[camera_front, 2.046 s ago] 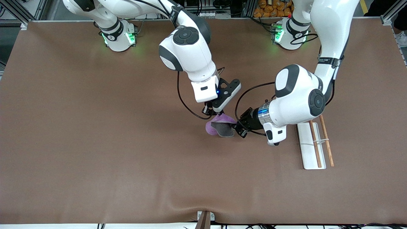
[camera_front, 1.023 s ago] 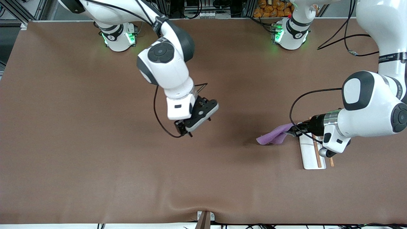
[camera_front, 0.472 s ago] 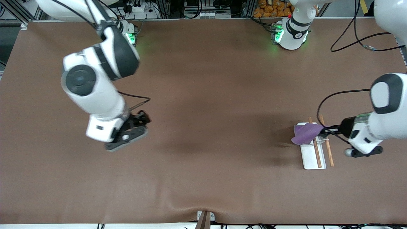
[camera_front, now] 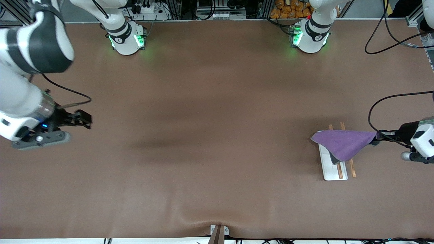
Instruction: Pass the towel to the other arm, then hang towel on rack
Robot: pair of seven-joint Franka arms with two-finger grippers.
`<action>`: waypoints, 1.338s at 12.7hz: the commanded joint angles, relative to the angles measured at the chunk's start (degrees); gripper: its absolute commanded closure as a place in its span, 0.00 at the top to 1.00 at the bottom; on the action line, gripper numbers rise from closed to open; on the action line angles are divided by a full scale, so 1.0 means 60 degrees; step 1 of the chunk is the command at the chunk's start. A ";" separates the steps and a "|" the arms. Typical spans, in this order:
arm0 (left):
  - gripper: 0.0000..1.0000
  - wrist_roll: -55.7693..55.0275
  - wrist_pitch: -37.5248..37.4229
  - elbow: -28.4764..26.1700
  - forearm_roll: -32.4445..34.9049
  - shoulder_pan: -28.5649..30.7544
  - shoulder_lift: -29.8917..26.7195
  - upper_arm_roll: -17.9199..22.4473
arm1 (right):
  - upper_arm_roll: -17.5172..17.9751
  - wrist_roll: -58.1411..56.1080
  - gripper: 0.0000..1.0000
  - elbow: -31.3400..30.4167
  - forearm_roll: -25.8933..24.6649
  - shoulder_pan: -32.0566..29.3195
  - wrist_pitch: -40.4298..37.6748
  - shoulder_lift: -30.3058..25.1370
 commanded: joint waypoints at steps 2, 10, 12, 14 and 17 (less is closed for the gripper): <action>0.00 0.0913 -0.0009 0.0062 0.0225 0.0495 0.0375 -0.0131 | -0.0933 -0.0018 1.00 -0.0620 0.0547 0.0155 -0.0698 -0.1373; 1.00 0.0900 0.0049 0.0033 0.0196 0.0641 0.0537 -0.0117 | -0.1799 0.0098 1.00 -0.0591 0.1913 0.0170 -0.2107 -0.2446; 1.00 0.0900 0.0050 0.0033 0.0225 0.0745 0.0494 -0.0117 | -0.1931 0.0084 1.00 -0.0547 0.1899 0.0169 -0.2121 -0.2446; 1.00 0.0915 -0.0038 0.0062 0.0225 0.0789 0.0377 -0.0131 | -0.2020 0.0113 1.00 -0.0547 0.1724 0.0286 -0.2107 -0.2446; 1.00 0.0754 -0.0315 0.0047 0.0225 0.0701 -0.0281 -0.0189 | -0.2005 0.0113 1.00 -0.0532 0.1402 0.0228 -0.2107 -0.2460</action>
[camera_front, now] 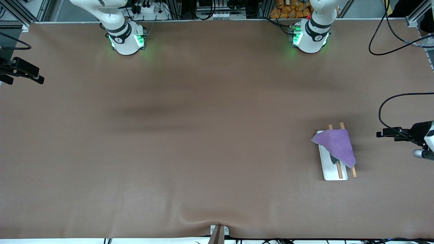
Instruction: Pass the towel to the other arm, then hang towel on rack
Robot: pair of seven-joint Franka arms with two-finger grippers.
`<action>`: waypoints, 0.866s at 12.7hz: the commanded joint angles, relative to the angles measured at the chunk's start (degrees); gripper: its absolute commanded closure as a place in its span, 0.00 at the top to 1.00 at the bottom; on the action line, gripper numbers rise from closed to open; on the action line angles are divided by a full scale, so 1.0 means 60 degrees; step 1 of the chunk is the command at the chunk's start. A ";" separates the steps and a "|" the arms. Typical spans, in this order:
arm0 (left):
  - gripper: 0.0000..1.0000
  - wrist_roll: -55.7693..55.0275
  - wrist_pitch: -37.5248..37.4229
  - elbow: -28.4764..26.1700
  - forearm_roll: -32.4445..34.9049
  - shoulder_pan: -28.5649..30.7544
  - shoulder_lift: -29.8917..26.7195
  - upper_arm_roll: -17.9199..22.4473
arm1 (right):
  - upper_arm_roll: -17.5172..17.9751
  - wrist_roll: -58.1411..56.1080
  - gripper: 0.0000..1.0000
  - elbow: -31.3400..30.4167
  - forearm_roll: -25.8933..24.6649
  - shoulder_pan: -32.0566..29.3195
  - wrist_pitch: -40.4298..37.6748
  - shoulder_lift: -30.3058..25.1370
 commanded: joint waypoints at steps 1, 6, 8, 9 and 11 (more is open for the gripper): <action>1.00 -0.0420 -0.0570 -0.0089 0.0225 -0.0081 -0.0886 -0.0148 | -0.0049 0.0084 1.00 -0.0195 -0.0306 0.0070 0.0056 -0.0237; 1.00 -0.3805 -0.0954 -0.0132 0.0239 -0.1194 -0.2263 -0.0207 | -0.0063 0.0202 1.00 -0.0458 -0.0542 0.0056 0.0173 -0.0193; 1.00 -0.4069 -0.0954 -0.0103 0.0515 -0.1224 -0.2543 -0.0616 | -0.0078 0.0144 1.00 -0.0692 -0.0542 0.0056 0.0464 -0.0222; 1.00 -0.4187 -0.0954 -0.0118 0.1011 -0.1238 -0.2733 -0.0936 | -0.0179 0.0042 1.00 -0.0882 -0.0542 0.0056 0.0713 -0.0266; 1.00 -0.4145 -0.0998 -0.0045 0.1818 -0.1253 -0.2925 -0.1291 | -0.0224 -0.0629 1.00 -0.0913 -0.0527 0.0056 0.1182 -0.0267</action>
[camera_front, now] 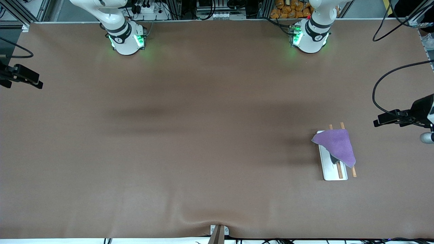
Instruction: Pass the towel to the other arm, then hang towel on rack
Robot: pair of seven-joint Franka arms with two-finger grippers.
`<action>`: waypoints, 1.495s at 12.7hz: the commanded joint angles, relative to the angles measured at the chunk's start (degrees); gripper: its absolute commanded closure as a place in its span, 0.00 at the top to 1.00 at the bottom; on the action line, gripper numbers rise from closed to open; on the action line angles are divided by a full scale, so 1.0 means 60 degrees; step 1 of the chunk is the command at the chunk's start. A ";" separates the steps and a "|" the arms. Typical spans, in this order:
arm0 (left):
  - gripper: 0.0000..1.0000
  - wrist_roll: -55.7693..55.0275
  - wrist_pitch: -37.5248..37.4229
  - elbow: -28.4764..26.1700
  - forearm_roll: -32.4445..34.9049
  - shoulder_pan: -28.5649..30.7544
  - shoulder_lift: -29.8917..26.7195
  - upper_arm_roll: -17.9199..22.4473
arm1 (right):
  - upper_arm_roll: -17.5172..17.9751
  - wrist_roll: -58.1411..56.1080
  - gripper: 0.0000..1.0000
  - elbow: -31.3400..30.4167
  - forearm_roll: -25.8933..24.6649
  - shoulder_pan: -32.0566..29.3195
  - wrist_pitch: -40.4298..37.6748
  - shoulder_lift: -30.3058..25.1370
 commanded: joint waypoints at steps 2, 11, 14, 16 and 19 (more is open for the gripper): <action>1.00 -0.0023 -0.0110 0.0122 0.1361 0.0051 -0.0300 -0.0238 | -0.0103 -0.0623 1.00 -0.0280 -0.0102 0.0055 0.0624 -0.0268; 1.00 -0.1385 -0.1472 -0.0167 0.0735 -0.2189 -0.1631 0.1417 | -0.0089 -0.0024 1.00 -0.0207 -0.0117 0.0055 0.0537 -0.0297; 1.00 -0.1370 -0.1428 -0.0638 0.0618 -0.2745 -0.2058 0.1840 | -0.0089 0.0051 1.00 -0.0177 -0.0087 0.0055 0.0683 -0.0297; 1.00 -0.1385 -0.1399 -0.0667 0.0574 -0.2761 -0.2102 0.1857 | -0.0089 0.0066 1.00 -0.0163 0.0015 0.0055 0.0683 -0.0297; 1.00 -0.1385 -0.1297 -0.1222 0.0412 -0.2717 -0.2628 0.1857 | -0.0089 0.0081 1.00 0.0041 0.0044 0.0055 0.0581 -0.0209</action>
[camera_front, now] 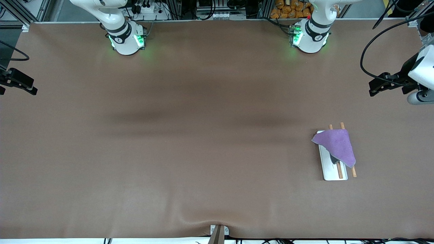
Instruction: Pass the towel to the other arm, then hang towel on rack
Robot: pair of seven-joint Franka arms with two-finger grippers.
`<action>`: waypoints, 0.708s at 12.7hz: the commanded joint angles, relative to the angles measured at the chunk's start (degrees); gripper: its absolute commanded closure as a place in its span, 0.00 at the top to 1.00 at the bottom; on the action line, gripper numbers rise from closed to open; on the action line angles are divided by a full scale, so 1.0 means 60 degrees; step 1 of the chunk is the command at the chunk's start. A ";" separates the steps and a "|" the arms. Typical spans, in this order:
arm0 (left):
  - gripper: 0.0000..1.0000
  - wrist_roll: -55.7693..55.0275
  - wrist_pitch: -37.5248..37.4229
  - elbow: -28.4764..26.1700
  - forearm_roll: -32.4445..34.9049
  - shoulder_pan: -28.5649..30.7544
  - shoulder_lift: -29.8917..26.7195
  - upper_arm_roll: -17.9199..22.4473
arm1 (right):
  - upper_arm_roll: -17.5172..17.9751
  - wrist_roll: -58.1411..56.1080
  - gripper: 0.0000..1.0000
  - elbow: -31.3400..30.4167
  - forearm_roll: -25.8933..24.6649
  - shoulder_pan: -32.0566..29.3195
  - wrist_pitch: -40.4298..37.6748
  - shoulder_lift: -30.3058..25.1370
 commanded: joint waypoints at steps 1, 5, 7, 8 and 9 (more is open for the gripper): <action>1.00 -0.0080 0.0178 -0.0974 -0.0225 -0.0069 -0.0872 0.0133 | -0.0027 0.0164 1.00 0.0262 0.0020 0.0053 -0.0077 -0.0073; 1.00 -0.0123 0.0092 -0.1358 -0.0385 -0.0025 -0.1518 0.0089 | -0.0013 0.0149 1.00 0.0322 -0.0009 0.0067 -0.0092 -0.0043; 1.00 -0.0182 -0.0085 -0.1649 -0.0664 -0.0025 -0.1795 0.0104 | -0.0013 0.0149 1.00 0.0322 0.0006 0.0097 -0.0092 -0.0028; 1.00 -0.0182 -0.0085 -0.1781 -0.0664 -0.0025 -0.1942 0.0089 | -0.0013 0.0149 1.00 0.0322 0.0006 0.0111 -0.0092 -0.0028; 1.00 -0.0182 -0.0085 -0.1739 -0.0664 -0.0025 -0.1958 0.0075 | -0.0013 0.0149 1.00 0.0322 0.0006 0.0111 -0.0092 -0.0028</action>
